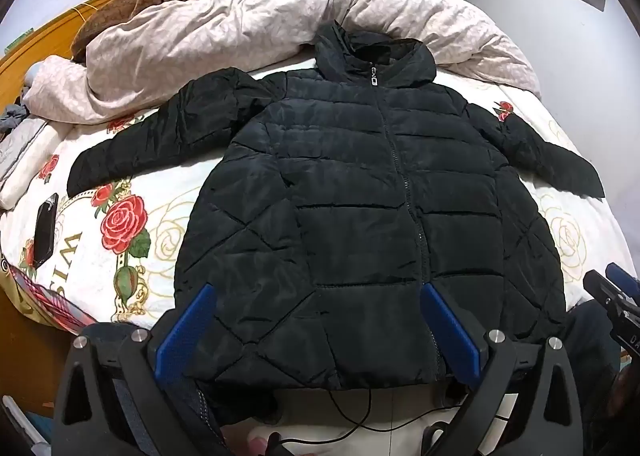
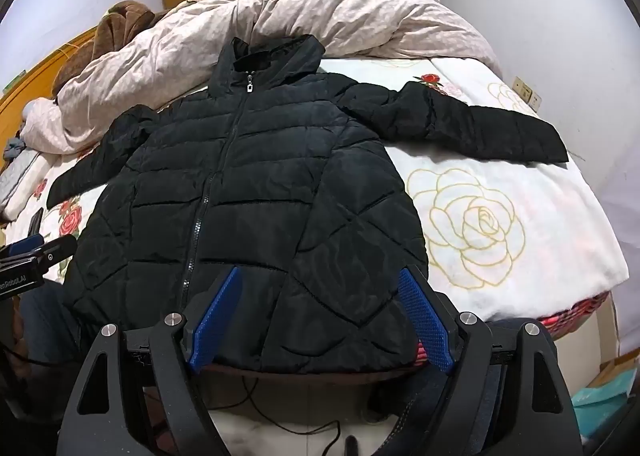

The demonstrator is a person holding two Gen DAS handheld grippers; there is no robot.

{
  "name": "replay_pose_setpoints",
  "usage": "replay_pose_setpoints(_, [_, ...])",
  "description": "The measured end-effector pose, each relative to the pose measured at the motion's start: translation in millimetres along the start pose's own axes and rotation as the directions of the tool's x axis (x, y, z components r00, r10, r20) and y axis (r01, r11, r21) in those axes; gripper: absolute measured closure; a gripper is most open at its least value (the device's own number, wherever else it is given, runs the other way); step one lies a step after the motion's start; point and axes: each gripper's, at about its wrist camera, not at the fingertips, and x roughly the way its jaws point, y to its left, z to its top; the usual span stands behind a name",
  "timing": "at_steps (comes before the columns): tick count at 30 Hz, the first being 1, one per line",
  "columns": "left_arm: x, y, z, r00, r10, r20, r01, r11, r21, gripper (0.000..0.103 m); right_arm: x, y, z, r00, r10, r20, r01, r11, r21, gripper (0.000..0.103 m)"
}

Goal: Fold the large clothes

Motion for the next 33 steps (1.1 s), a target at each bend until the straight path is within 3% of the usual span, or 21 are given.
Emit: replay_pose_setpoints(33, [-2.4, 0.7, -1.7, 1.000, 0.021, 0.004, -0.021, 1.000, 0.013, 0.000, 0.6, 5.4, -0.4, 1.000, -0.004, 0.004, 0.004, 1.000, -0.004, 0.023])
